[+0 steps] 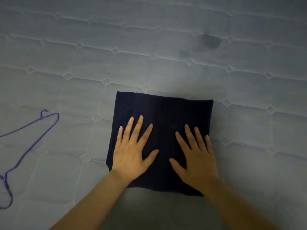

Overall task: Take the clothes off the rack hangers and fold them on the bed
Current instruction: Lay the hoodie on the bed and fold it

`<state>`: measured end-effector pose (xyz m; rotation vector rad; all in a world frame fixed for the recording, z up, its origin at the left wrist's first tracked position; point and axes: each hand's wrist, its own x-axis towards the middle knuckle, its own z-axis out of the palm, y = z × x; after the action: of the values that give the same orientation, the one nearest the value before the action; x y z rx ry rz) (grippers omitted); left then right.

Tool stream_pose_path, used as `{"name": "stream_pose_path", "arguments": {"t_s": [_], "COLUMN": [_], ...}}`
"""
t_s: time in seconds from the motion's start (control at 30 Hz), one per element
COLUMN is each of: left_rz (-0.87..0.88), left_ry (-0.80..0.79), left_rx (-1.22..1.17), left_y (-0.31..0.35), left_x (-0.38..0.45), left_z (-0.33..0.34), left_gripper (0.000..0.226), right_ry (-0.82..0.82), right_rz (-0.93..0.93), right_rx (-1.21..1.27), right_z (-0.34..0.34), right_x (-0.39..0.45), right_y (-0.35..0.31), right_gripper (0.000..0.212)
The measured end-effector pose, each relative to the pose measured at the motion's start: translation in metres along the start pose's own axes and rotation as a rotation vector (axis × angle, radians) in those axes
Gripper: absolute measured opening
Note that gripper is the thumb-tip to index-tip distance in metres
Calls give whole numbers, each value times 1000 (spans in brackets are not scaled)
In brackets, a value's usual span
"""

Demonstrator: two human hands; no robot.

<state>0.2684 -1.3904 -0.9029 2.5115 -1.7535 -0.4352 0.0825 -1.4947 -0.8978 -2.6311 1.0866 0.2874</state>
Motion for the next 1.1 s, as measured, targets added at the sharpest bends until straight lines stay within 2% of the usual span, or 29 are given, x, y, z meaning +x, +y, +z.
{"name": "stream_pose_path", "arguments": {"t_s": [0.47, 0.7, 0.9, 1.03, 1.1], "left_rz": [36, 30, 5, -2, 28], "left_ry": [185, 157, 63, 168, 230], "left_rx": [-41, -58, -46, -147, -120], "left_y": [-11, -11, -4, 7, 13], "left_x": [20, 20, 19, 35, 50], "left_z": [44, 42, 13, -26, -38], "left_gripper": [69, 69, 67, 61, 64], "right_ry": [0, 5, -6, 160, 223], "right_rz": [-17, -34, -14, -105, -84], "right_rx": [106, 121, 81, 72, 70], "right_z": [37, 38, 18, -12, -26], "right_x": [23, 26, 22, 25, 37], "right_y": [8, 9, 5, 2, -1], "right_gripper": [78, 77, 72, 73, 75]}}
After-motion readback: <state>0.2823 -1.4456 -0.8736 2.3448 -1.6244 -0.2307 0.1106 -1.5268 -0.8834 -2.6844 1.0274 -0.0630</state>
